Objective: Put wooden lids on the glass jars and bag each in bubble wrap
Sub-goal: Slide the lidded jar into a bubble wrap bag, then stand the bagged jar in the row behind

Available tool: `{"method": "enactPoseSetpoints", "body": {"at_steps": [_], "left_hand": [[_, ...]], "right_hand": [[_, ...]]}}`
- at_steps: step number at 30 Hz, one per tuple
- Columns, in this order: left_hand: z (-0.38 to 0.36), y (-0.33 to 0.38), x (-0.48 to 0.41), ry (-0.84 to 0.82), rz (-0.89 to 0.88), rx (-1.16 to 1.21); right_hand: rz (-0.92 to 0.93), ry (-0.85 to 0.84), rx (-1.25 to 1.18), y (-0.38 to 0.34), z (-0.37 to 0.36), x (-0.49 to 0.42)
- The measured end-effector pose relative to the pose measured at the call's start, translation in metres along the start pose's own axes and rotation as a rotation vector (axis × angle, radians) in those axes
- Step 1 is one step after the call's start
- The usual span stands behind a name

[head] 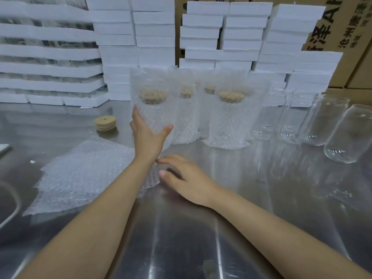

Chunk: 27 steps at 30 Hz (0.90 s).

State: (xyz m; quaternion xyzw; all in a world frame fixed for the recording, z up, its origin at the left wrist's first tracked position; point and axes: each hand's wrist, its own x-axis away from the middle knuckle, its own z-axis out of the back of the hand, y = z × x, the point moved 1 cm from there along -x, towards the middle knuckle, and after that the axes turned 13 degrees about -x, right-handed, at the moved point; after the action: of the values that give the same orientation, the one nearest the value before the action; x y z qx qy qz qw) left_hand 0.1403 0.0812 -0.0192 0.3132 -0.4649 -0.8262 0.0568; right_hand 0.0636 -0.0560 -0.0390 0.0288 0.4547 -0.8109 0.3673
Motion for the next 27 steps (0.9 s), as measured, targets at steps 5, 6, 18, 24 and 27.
{"method": "enactPoseSetpoints", "body": {"at_steps": [5,6,18,24,27], "left_hand": [[-0.002,-0.001,-0.003,-0.101,0.003,0.015],[0.0,0.002,-0.005,-0.085,0.034,0.032],[-0.009,-0.021,-0.07,-0.104,0.388,0.393],[-0.04,0.002,-0.054,-0.159,0.367,0.458],[-0.051,0.009,-0.049,-0.126,0.415,0.437]], "right_hand": [[0.022,0.48,-0.001,0.006,0.024,-0.006],[0.038,0.639,0.026,0.008,0.032,-0.006],[-0.129,0.867,-0.112,0.056,0.089,-0.017],[-0.097,0.772,-0.047,0.06,0.09,-0.027],[-0.1,0.785,-0.051,0.067,0.094,-0.03]]}}
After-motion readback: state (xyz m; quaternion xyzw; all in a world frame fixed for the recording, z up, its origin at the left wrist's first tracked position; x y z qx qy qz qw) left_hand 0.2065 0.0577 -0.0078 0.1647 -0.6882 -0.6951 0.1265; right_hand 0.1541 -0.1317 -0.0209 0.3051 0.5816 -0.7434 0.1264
